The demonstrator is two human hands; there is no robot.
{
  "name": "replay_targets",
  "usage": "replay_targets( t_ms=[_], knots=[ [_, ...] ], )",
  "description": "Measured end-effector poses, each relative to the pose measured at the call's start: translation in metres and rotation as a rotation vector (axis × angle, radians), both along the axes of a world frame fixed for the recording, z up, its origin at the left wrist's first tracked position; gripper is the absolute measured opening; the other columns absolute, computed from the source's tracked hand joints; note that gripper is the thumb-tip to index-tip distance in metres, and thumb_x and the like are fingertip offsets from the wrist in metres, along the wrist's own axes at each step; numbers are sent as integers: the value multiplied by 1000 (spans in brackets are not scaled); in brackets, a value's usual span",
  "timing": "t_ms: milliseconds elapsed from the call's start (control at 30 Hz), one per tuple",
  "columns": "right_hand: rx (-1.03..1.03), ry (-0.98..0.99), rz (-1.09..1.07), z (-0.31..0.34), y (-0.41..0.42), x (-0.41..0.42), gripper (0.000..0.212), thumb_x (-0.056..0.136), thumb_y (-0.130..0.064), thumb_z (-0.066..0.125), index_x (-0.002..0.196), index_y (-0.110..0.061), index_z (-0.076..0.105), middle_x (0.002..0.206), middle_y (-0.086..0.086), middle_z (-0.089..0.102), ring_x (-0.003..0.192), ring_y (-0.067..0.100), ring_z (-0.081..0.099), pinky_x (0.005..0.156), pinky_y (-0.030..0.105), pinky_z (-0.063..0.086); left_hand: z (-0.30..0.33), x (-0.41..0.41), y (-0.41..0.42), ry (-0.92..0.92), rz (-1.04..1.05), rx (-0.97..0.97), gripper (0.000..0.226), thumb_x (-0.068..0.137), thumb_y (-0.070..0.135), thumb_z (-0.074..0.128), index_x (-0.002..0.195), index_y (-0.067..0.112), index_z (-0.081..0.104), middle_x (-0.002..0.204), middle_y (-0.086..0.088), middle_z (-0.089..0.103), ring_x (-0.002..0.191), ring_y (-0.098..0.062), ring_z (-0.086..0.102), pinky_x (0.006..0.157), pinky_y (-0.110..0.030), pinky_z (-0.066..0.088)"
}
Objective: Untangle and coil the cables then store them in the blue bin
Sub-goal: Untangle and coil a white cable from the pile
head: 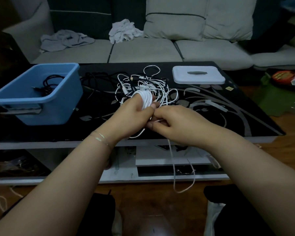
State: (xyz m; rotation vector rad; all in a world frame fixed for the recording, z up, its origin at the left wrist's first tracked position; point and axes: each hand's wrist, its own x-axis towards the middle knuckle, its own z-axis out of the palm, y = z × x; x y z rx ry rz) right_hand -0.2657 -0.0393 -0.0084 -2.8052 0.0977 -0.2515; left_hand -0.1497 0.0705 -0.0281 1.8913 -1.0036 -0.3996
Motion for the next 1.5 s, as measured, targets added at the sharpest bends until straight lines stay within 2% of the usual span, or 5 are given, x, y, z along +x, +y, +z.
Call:
replay_targets(
  t_ms=[367, 768, 1102, 1369, 1503],
  knots=[
    [650, -256, -94, -3, -39, 7, 15, 87, -20, 66, 82, -7, 62, 71, 0, 64, 65, 7, 56, 66, 26, 47, 6, -20, -2, 291, -191, -84, 35, 81, 39, 63, 89, 6, 60, 45, 1, 48, 34, -10, 39, 35, -17, 31],
    [1419, -181, -222, -14, -21, 16, 29, 97, -28, 49, 72, -15, 47, 42, -11, 49, 35, 2, 35, 33, 14, 19, 4, -24, -3, 365, -212, -332, 41, 82, 51, 55, 90, 16, 73, 86, -14, 75, 30, -6, 34, 40, -19, 31],
    [1219, -196, -294, -25, -16, 22, 19, 98, -10, 44, 93, -19, 60, 45, -7, 45, 38, 8, 35, 37, 16, 28, 6, -23, -4, 612, -232, -449, 38, 85, 22, 65, 115, -1, 67, 42, 0, 41, 49, -14, 38, 56, -18, 36],
    [702, -81, -153, -31, -3, 23, 11, 100, -21, 44, 107, -26, 52, 54, -6, 53, 38, 1, 44, 49, 22, 39, 14, -13, -1, 762, -31, -591, 37, 91, -4, 50, 127, -10, 47, 121, -13, 67, 53, -4, 54, 57, -18, 47],
    [418, -47, -80, -35, 5, 19, 15, 97, -25, 48, 82, -26, 47, 66, -5, 63, 58, 5, 56, 65, 31, 47, 14, -1, 0, 761, 54, -613, 24, 93, 0, 48, 116, -1, 58, 115, -9, 68, 64, -5, 64, 58, -15, 49]
  ],
)
